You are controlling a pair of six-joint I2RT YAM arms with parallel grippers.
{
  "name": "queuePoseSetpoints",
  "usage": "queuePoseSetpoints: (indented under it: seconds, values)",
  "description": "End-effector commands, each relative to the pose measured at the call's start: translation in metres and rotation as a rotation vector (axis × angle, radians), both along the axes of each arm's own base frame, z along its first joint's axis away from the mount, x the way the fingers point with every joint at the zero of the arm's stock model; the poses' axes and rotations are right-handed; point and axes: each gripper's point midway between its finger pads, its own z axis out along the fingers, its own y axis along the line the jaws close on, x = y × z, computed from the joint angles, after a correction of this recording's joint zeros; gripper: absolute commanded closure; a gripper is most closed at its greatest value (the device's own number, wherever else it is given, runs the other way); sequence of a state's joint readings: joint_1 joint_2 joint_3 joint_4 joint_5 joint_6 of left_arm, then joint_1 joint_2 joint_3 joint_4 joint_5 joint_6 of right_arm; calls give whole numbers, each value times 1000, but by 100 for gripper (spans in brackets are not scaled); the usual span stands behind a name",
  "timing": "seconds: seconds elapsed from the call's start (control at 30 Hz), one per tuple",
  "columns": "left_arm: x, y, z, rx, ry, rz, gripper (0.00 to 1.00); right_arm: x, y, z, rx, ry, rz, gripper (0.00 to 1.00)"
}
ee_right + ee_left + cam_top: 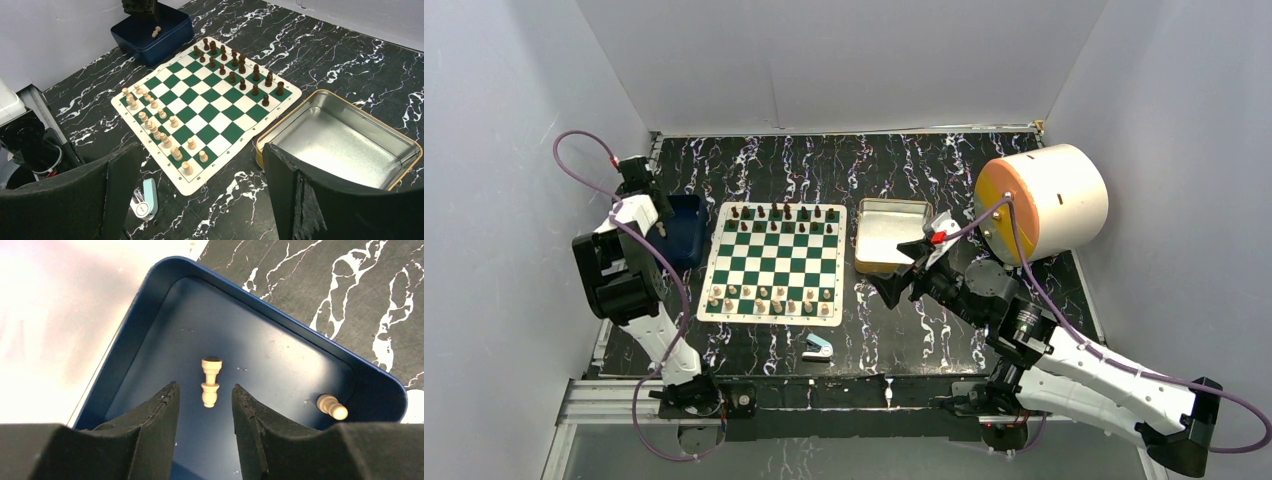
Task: Set up the chess pieces on the board
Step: Pick up the chess piece from the storage box.
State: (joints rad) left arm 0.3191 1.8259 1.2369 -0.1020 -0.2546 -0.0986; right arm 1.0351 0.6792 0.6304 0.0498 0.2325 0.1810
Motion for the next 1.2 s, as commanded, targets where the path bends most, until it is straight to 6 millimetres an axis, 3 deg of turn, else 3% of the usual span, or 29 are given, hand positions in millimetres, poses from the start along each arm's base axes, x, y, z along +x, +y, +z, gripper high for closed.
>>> queuePoseSetpoints:
  seconds: [0.0, 0.2, 0.37, 0.5, 0.63, 0.9, 1.17]
  values:
    - [8, 3, -10, -4, 22, 11, 58, 1, 3, 39, 78, -49, 3, 1]
    - [3, 3, -33, -17, 74, 4, 60, -1, 3, 37, 88, -22, 7, 1]
    - [-14, -4, -57, -45, 129, -9, 76, 0, 2, 38, 85, -12, -4, 1]
    - [-17, -13, -55, -80, 135, -44, 96, 0, 2, 43, 89, -3, -6, 2]
    - [-17, -16, -28, -76, 121, -76, 100, 3, 3, 32, 62, 15, -22, 1]
    - [11, -39, 67, -149, -115, -151, 100, 9, -2, 19, 15, 54, -66, 1]
    - [8, -104, 126, -345, -300, -328, 100, 10, -9, 29, -67, -5, -63, 1]
